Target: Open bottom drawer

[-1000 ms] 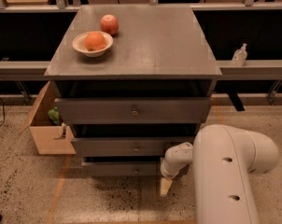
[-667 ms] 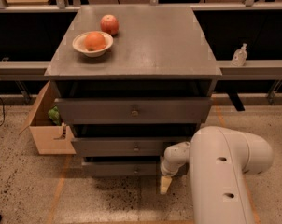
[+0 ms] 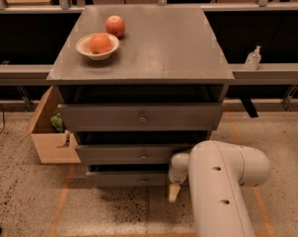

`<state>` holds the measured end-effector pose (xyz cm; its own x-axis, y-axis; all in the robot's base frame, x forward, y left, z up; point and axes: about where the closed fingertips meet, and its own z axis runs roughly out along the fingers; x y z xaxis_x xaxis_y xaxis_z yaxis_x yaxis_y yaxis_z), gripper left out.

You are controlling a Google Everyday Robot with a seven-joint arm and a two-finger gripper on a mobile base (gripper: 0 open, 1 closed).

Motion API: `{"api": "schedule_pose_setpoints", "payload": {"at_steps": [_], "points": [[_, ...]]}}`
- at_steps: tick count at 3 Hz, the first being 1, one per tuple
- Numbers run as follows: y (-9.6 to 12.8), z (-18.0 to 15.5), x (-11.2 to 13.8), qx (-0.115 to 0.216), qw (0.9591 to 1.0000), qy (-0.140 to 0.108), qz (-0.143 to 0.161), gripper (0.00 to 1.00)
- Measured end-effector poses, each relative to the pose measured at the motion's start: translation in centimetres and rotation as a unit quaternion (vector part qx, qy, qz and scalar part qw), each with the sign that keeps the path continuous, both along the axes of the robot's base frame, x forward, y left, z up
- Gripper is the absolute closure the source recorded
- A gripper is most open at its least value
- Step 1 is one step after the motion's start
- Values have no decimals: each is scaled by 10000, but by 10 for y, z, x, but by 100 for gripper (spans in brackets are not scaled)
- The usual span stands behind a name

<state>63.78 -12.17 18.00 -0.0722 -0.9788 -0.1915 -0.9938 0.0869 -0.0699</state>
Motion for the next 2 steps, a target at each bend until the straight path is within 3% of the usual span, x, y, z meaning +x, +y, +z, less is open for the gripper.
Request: {"api": "schedule_pose_setpoints", "payload": {"at_steps": [2], "points": [[-3, -8, 5, -36, 10000, 52, 24, 42]]}}
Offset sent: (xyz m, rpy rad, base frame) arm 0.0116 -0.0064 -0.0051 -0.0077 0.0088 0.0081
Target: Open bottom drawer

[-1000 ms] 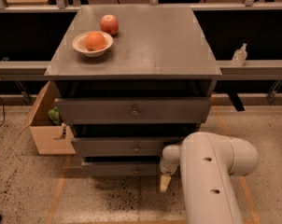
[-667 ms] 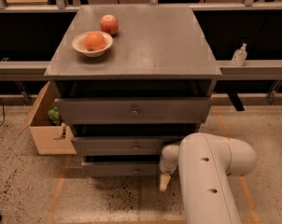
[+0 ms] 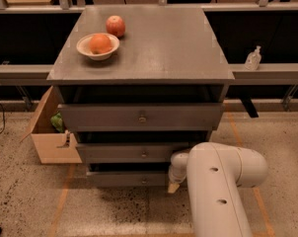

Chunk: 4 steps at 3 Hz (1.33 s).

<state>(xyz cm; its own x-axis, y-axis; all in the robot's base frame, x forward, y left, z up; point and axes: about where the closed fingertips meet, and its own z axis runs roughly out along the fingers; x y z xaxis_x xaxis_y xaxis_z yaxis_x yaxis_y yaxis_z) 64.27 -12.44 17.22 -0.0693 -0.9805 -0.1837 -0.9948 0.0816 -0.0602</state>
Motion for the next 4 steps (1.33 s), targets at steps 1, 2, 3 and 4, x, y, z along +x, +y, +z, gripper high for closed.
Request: {"api": "schedule_pose_setpoints", "payload": {"at_steps": [1, 2, 3, 4], "points": [[-3, 9, -6, 3, 10000, 67, 53, 64], [-3, 10, -6, 4, 10000, 72, 56, 88], [-3, 18, -16, 20, 9998, 162, 82, 100], [1, 33, -34, 76, 9993, 333, 155, 100]]}}
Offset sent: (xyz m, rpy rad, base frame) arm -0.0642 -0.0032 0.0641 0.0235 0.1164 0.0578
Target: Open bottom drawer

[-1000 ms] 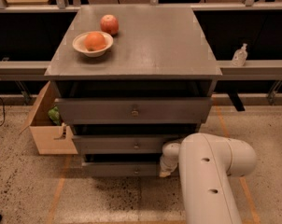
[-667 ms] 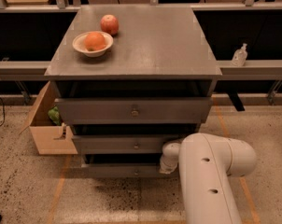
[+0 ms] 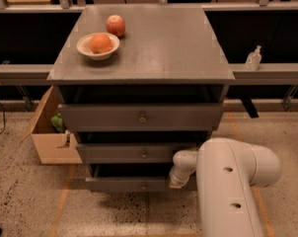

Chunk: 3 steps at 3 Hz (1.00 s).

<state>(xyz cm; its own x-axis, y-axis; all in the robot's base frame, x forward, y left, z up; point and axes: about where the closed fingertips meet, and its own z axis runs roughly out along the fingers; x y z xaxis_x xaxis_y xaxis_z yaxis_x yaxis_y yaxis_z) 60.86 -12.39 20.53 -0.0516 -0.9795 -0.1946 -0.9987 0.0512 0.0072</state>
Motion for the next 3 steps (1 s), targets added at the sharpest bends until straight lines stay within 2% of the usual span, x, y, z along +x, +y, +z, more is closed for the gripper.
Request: {"api": "schedule_pose_setpoints", "payload": {"at_steps": [1, 2, 3], "points": [[0, 0, 1, 1, 10000, 1, 0, 84], [0, 0, 1, 2, 10000, 3, 1, 60], [2, 9, -7, 42, 9999, 107, 38, 36]]}}
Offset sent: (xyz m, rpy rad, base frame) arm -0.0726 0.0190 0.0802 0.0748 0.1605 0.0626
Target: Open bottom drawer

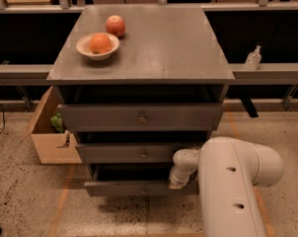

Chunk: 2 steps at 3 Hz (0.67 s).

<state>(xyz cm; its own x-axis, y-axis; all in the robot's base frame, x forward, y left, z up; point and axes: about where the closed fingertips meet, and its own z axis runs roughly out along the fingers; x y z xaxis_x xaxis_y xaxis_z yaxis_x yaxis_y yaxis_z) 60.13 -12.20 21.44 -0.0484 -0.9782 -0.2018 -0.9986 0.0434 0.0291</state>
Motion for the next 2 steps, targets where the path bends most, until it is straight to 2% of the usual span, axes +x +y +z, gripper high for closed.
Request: {"api": "schedule_pose_setpoints", "payload": {"at_steps": [1, 2], "points": [[0, 0, 0, 0, 10000, 0, 0, 36], [5, 26, -13, 75, 9999, 48, 62, 59]]}}
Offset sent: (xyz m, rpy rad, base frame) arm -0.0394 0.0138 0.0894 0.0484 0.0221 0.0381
